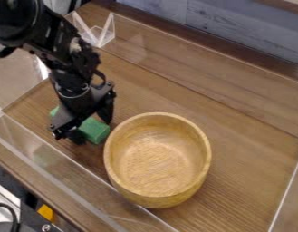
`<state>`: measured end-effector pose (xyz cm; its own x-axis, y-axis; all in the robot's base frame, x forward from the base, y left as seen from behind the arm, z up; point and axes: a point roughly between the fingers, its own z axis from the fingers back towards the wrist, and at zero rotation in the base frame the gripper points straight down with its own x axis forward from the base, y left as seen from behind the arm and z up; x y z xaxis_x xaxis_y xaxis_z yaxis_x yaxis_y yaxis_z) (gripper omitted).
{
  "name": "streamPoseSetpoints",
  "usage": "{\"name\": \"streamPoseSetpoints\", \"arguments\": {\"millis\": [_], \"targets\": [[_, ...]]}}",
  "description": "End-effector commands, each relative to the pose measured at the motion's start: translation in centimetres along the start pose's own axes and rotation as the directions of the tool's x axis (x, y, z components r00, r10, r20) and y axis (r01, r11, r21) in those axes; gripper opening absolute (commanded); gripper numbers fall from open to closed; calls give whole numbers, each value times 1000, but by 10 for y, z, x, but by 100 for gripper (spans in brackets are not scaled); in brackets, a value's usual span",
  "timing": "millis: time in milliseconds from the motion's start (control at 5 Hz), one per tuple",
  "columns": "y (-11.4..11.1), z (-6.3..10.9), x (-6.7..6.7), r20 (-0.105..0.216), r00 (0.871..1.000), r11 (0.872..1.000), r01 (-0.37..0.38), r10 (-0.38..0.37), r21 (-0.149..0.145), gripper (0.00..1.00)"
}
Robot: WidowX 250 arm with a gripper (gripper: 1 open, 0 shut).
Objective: Remove the green block from inside the brown bowl and put it on the table
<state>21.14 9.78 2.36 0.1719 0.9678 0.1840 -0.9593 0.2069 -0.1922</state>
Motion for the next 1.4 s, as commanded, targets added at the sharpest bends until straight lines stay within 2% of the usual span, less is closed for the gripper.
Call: {"name": "streamPoseSetpoints", "arguments": {"millis": [0,200,600,800,1000,1200], "targets": [[-8,9,10,23,1000,1000,-11,12,-24,100],[-10,15,14,29,999,999,-25,25,-26,100],[-24,28,14,18,999,998,29,-28,-48,100],[-28,39,25,5,995,992,101,-101,-73,100],[-38,58,35,-3,973,967,228,-230,-114,100],[-36,72,49,18,946,936,323,-324,-138,100]]}}
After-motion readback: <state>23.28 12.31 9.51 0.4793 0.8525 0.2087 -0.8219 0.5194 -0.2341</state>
